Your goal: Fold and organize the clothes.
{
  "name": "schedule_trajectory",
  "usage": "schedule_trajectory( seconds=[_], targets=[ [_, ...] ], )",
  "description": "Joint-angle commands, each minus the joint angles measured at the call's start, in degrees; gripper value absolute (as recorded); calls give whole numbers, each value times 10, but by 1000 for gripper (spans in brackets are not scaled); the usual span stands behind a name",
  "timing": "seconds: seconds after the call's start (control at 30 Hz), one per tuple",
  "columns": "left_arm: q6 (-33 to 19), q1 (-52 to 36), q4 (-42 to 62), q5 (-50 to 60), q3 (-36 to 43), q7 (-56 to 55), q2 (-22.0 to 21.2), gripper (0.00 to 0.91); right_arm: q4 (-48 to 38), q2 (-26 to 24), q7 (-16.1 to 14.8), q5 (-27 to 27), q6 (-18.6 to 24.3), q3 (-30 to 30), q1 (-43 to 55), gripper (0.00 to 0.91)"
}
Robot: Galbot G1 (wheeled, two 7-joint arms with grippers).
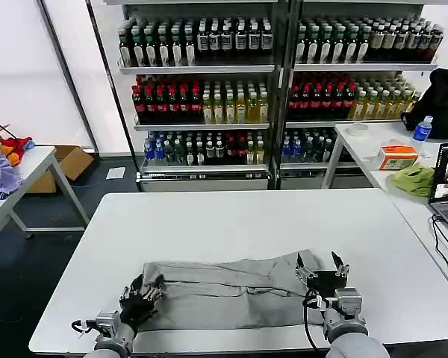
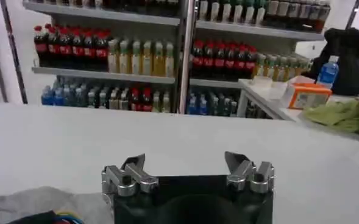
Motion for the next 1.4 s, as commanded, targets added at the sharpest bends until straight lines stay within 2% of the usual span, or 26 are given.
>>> schedule_trajectory(
  seconds=[0.03,0.2,0.3,0.4,0.53,0.67,0.77,0.87,1.1,1.3,1.4],
  targets=[
    [-7,0,6,2,-3,-1,0,0,1,0,1,1,0,2,4,907],
    [-17,-2,2,2,-29,-6,18,0,-5,0,0,1,1,-1,7,907],
    [-18,-9,0,-4,-68,-5,49,0,-6,0,0,1,0,-2,11,907],
    [-17,-12,-2,-26,-116,-5,95,0,-8,-1,-1,2,0,-3,17,907],
    [-15,-11,4,-45,-194,-1,194,0,-9,0,-1,2,-1,-6,21,907],
    [-14,-5,20,-36,-251,20,265,0,-9,2,-1,3,-1,-6,25,907],
    [-17,-3,57,-22,-265,39,306,0,-6,4,0,2,-2,-6,24,907],
    [-20,-21,106,-4,-264,42,329,0,-2,7,1,1,-1,-4,17,907],
    [-29,-31,110,50,-242,40,305,0,5,14,2,-4,4,2,-3,907],
    [-25,-22,52,49,-203,37,246,0,12,19,4,-10,6,6,-14,907],
    [-18,-16,11,41,-158,33,207,0,19,23,4,-16,6,7,-20,907]
  ],
)
